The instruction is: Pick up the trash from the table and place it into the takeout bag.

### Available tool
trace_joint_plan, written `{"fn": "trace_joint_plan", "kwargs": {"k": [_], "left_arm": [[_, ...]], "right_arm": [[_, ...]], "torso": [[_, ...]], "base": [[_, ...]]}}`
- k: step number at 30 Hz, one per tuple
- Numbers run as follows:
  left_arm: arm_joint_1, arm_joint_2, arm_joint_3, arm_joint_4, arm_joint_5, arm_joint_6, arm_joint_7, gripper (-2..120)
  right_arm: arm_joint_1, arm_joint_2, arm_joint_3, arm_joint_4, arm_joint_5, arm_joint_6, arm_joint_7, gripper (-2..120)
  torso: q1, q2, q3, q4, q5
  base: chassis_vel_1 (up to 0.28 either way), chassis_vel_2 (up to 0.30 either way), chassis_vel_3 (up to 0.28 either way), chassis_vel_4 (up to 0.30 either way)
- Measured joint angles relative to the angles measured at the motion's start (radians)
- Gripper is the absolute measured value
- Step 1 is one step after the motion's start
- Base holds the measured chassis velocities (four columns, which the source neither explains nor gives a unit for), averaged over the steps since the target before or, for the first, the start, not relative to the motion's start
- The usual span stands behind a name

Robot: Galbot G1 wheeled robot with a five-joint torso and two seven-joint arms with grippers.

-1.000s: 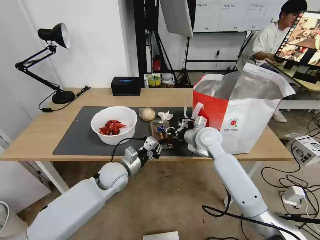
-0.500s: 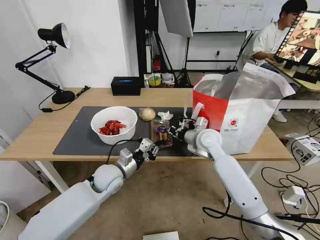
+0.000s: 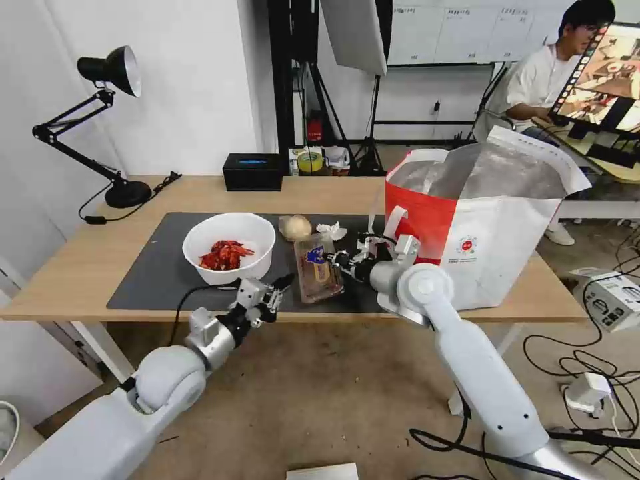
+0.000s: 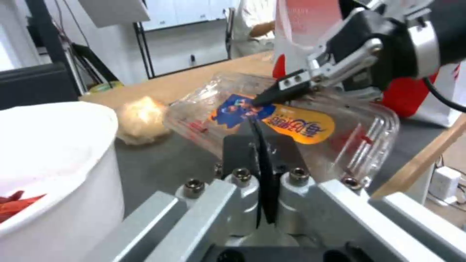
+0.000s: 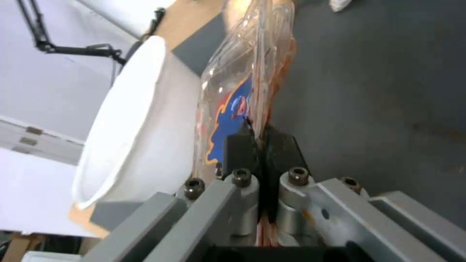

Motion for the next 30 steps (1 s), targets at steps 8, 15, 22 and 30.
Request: {"fn": "trace_joint_plan", "kwargs": {"k": [8, 15, 22, 30], "left_arm": [[0.136, -0.028, -0.092, -0.039, 0.013, -0.047, -0.011, 35], [0.218, -0.053, -0.157, -0.05, 0.015, -0.068, -0.01, 60], [0.224, -0.08, -0.141, -0.049, 0.022, -0.071, -0.009, 86], [0.219, -0.098, -0.122, -0.036, 0.023, -0.07, -0.011, 100]], "right_arm": [[-0.046, -0.04, 0.015, 0.111, -0.063, 0.054, -0.094, 0], [-0.041, -0.082, 0.065, 0.185, -0.068, 0.134, -0.199, 0], [0.012, -0.132, 0.11, 0.248, -0.036, 0.256, -0.224, 0], [0.146, -0.241, 0.137, 0.227, -0.075, 0.375, -0.168, 0]], "torso": [[0.0, 0.0, 0.0, 0.0001, 0.0], [0.0, 0.0, 0.0, 0.0001, 0.0], [0.0, 0.0, 0.0, 0.0, 0.0001], [0.0, 0.0, 0.0, 0.0002, 0.0]], "base": [[0.0, 0.0, 0.0, 0.0], [0.0, 0.0, 0.0, 0.0], [0.0, 0.0, 0.0, 0.0], [0.0, 0.0, 0.0, 0.0]]}}
